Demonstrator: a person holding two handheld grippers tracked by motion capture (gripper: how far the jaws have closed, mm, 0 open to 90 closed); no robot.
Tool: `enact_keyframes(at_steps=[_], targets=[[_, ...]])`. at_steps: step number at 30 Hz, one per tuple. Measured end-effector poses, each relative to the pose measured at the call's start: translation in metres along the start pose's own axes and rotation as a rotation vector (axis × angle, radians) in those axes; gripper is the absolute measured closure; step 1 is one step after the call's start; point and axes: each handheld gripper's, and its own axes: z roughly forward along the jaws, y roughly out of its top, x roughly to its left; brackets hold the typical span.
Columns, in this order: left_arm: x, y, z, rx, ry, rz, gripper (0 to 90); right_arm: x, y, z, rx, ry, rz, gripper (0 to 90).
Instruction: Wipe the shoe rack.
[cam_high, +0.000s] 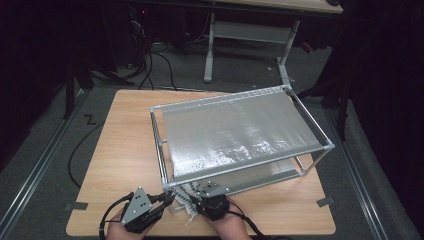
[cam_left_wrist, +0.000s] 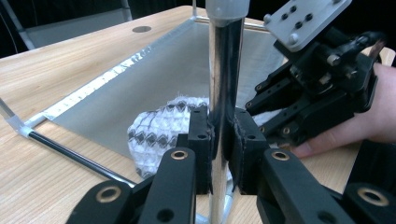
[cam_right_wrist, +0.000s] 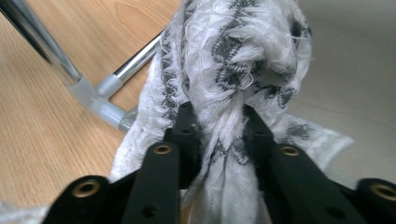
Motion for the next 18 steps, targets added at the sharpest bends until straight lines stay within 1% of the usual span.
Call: enact_keyframes(at_steps=[1, 2, 3, 6, 7, 11, 12, 13, 15, 18], targets=[[0.000, 0.000, 0.000, -0.001, -0.002, -0.001, 80.2, -0.001, 0.000, -0.003, -0.004, -0.003, -0.001, 76.2], [0.000, 0.000, 0.000, -0.002, -0.003, -0.003, 80.2, -0.002, 0.001, -0.008, -0.007, -0.008, 0.010, 76.7], [0.001, 0.000, 0.000, -0.001, -0.005, -0.005, 80.2, -0.005, 0.002, -0.014, -0.022, -0.012, 0.023, 76.8], [0.001, 0.000, 0.000, 0.001, -0.008, -0.006, 80.3, -0.018, 0.005, -0.039, -0.100, -0.025, 0.041, 77.0], [0.001, 0.000, 0.000, 0.002, -0.008, -0.006, 80.3, -0.022, 0.004, -0.051, -0.121, -0.048, 0.036, 77.0], [0.001, 0.000, 0.000, 0.004, -0.005, -0.004, 80.4, -0.034, -0.001, -0.084, -0.177, -0.107, 0.026, 77.1], [0.000, 0.000, 0.000, 0.003, -0.005, -0.006, 80.4, -0.036, -0.002, -0.093, -0.189, -0.115, 0.031, 77.0], [0.000, 0.000, 0.000, 0.001, -0.005, -0.007, 80.5, -0.038, -0.002, -0.102, -0.202, -0.117, 0.039, 77.1], [0.000, -0.001, 0.000, -0.002, -0.009, -0.011, 80.6, -0.037, -0.004, -0.118, -0.243, -0.139, 0.032, 77.1], [0.001, 0.000, 0.001, 0.003, -0.018, -0.005, 80.6, -0.035, -0.001, -0.134, -0.293, -0.160, 0.014, 77.1]])
